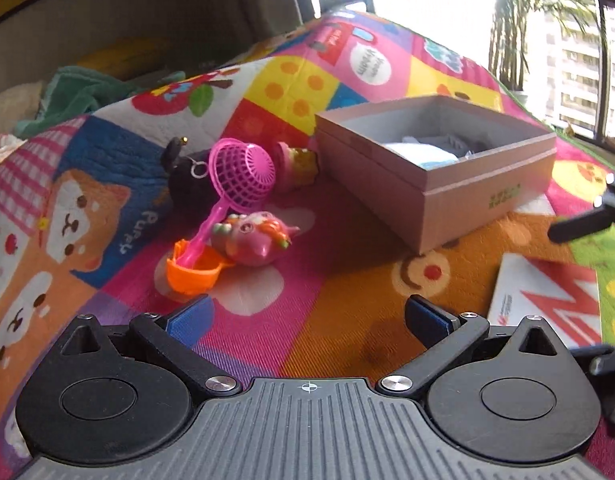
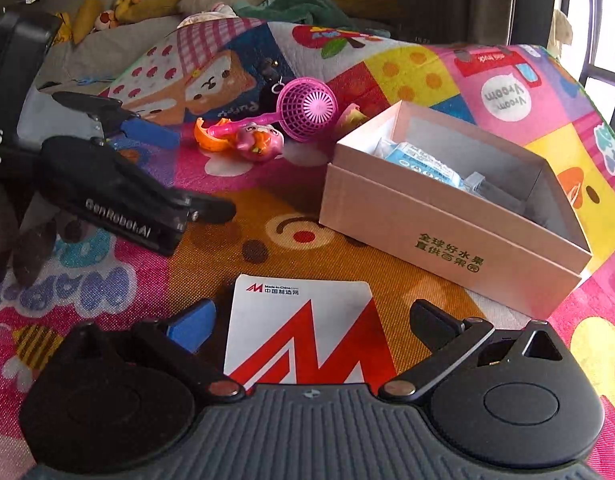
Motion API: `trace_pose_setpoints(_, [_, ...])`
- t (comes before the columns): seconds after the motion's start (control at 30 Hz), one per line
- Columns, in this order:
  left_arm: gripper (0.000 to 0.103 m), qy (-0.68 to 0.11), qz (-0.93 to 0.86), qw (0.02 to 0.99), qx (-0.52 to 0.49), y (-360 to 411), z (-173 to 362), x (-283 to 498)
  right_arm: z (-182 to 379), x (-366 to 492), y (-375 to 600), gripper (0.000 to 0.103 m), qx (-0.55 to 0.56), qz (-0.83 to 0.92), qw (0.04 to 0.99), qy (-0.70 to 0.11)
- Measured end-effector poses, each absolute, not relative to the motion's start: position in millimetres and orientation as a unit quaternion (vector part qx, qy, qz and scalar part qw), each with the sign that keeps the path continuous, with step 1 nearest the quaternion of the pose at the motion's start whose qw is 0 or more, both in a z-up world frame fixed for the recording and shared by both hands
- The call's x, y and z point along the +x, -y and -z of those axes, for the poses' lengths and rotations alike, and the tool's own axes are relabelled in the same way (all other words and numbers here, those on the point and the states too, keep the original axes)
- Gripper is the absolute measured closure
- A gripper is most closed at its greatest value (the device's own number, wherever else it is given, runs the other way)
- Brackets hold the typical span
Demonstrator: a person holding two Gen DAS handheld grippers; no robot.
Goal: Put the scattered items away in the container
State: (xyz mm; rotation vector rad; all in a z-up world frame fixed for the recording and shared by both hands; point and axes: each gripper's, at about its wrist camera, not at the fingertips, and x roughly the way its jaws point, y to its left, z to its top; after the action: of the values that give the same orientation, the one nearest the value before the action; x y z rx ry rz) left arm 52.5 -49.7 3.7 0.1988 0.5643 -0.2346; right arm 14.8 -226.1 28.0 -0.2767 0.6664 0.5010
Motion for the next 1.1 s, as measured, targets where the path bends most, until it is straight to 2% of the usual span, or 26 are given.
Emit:
trace_pose_setpoints(0.23, [0.0,-0.282,0.066,0.954,0.079,54.0,-1.2,114.2,-26.2,12.3,230.5,0.0,-0.129,-0.222,0.912,-0.319])
trace_pose_setpoints(0.27, [0.003,-0.286,0.062,0.953,0.076,54.8,0.4,120.8,-25.6,12.7,230.2,0.0,-0.129,-0.222,0.912,-0.321])
trace_pose_setpoints(0.3, [0.007,-0.29,0.06,0.952,0.076,55.6,2.1,126.6,-25.1,13.8,230.0,0.0,-0.127,-0.223,0.911,-0.324])
trace_pose_setpoints(0.33, [0.027,-0.296,0.057,0.95,0.079,56.6,3.7,131.6,-24.9,15.1,230.6,0.0,-0.124,-0.225,0.91,-0.326])
trace_pose_setpoints(0.37, [0.037,-0.3,0.05,0.949,0.086,57.3,5.3,135.7,-24.6,17.1,231.6,0.0,-0.119,-0.228,0.908,-0.33])
trace_pose_setpoints(0.43, [0.045,-0.301,0.046,0.948,0.092,55.4,6.4,138.4,-24.1,21.1,235.1,0.0,-0.105,-0.231,0.906,-0.339])
trace_pose_setpoints(0.53, [0.049,-0.299,0.049,0.948,0.097,50.2,5.5,128.4,-23.3,25.0,240.7,0.0,-0.085,-0.225,0.906,-0.348])
trace_pose_setpoints(0.63, [0.051,-0.301,0.075,0.945,0.1,48.8,1.3,104.1,-22.9,26.6,244.0,0.001,-0.077,-0.212,0.909,-0.351])
trace_pose_setpoints(0.7, [0.051,-0.302,0.109,0.943,0.093,50.7,-3.7,81.5,-23.5,23.7,245.4,0.01,-0.077,-0.204,0.912,-0.348])
trace_pose_setpoints(0.8, [0.051,-0.3,0.172,0.935,0.084,57.7,-11.5,44.4,-24.9,12.3,254.2,0.018,-0.061,-0.19,0.915,-0.35])
trace_pose_setpoints(0.93, [0.049,-0.303,0.253,0.914,0.089,69.1,-13.4,1.8,-25.7,-14.2,272.5,0.018,-0.052,-0.156,0.922,-0.349])
trace_pose_setpoints(1.03, [0.044,-0.304,0.288,0.902,0.109,80.6,-9.0,-17.0,-29.6,-29.0,286.5,0.018,-0.042,-0.165,0.92,-0.353])
trace_pose_setpoints(1.07, [0.034,-0.3,0.288,0.902,0.119,84.2,-7.1,-20.6,-33.4,-31.7,292.1,0.018,-0.035,-0.173,0.92,-0.349])
trace_pose_setpoints(1.1, [0.03,-0.296,0.285,0.903,0.125,86.4,-5.7,-22.1,-38.9,-32.2,298.4,0.016,-0.027,-0.176,0.923,-0.34])
